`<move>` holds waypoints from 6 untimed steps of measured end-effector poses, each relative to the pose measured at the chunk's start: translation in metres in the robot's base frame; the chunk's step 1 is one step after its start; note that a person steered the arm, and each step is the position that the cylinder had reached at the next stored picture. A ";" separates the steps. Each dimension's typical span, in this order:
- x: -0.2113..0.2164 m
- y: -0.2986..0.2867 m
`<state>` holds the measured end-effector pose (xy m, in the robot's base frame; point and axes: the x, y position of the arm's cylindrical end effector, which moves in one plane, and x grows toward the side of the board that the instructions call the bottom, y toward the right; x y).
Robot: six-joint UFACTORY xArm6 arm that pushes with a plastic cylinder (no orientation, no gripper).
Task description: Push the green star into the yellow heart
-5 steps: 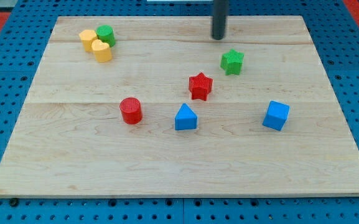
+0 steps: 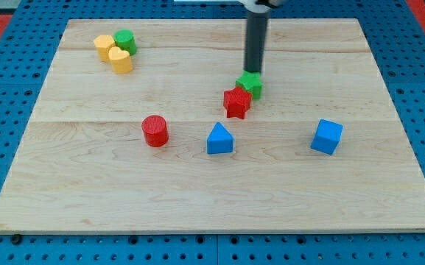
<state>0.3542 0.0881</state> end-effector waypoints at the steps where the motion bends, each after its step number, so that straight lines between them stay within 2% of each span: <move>1: 0.030 0.057; 2: 0.034 -0.008; 3: -0.012 -0.082; 4: -0.023 -0.180; 5: -0.025 -0.204; 6: 0.006 -0.202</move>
